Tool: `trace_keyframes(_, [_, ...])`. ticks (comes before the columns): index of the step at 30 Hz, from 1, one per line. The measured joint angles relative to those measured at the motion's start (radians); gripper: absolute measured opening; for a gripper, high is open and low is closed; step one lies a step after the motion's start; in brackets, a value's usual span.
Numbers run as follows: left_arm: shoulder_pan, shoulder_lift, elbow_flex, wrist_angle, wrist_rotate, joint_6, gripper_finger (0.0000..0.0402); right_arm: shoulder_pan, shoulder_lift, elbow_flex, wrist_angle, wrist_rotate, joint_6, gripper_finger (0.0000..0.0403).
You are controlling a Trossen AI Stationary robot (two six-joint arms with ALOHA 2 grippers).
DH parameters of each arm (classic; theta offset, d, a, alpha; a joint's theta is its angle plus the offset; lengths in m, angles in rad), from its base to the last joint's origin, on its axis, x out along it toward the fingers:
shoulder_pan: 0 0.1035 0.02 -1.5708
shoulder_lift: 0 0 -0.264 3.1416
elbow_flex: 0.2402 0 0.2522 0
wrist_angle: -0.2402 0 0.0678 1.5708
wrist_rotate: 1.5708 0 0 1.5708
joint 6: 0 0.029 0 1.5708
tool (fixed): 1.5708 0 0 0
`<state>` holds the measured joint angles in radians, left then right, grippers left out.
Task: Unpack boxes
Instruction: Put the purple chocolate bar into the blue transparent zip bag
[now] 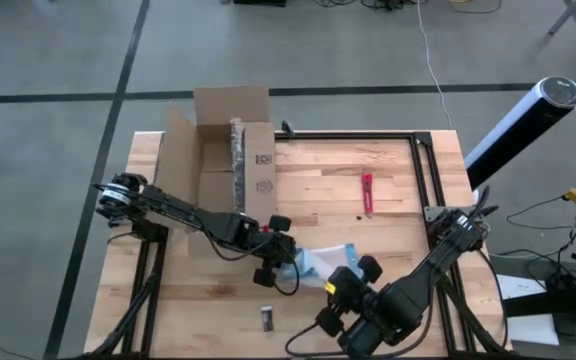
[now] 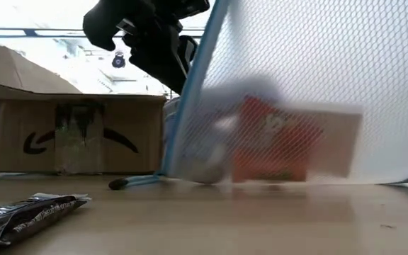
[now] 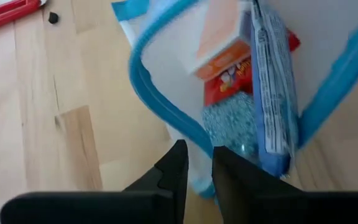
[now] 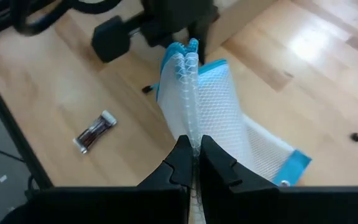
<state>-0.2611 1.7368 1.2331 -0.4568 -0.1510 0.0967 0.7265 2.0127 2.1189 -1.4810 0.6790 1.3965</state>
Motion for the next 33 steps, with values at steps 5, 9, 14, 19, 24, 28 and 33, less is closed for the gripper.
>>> trace_keyframes(5, [0.000,-0.007,0.011,-0.070,0.002,-0.003,0.0073,0.000,-0.020,0.000,-0.041,0.003,0.006,0.0000])
trace_keyframes(9, [0.000,-0.023,0.006,-0.128,0.004,-0.015,0.0084,0.000,-0.031,0.000,-0.062,0.003,0.006,0.0000])
trace_keyframes(14, [-0.003,-0.034,-0.012,-0.103,0.119,-0.067,0.0097,0.000,-0.042,0.000,-0.087,0.004,0.006,0.0000])
trace_keyframes(19, [-0.013,-0.031,-0.025,0.005,0.164,-0.079,0.0112,0.000,-0.042,0.000,-0.090,0.004,0.008,0.0000])
trace_keyframes(24, [-0.012,-0.029,-0.038,0.041,0.164,-0.080,0.0127,0.000,-0.042,0.000,-0.090,0.005,0.020,0.0000])
trace_keyframes(28, [-0.012,-0.029,-0.045,-0.012,0.164,-0.095,0.0133,0.000,-0.042,0.000,-0.090,0.005,0.020,0.0000])
trace_keyframes(33, [-0.021,-0.029,-0.086,-0.022,0.266,-0.134,0.0127,-0.003,-0.042,0.000,-0.090,0.005,0.020,0.0000])
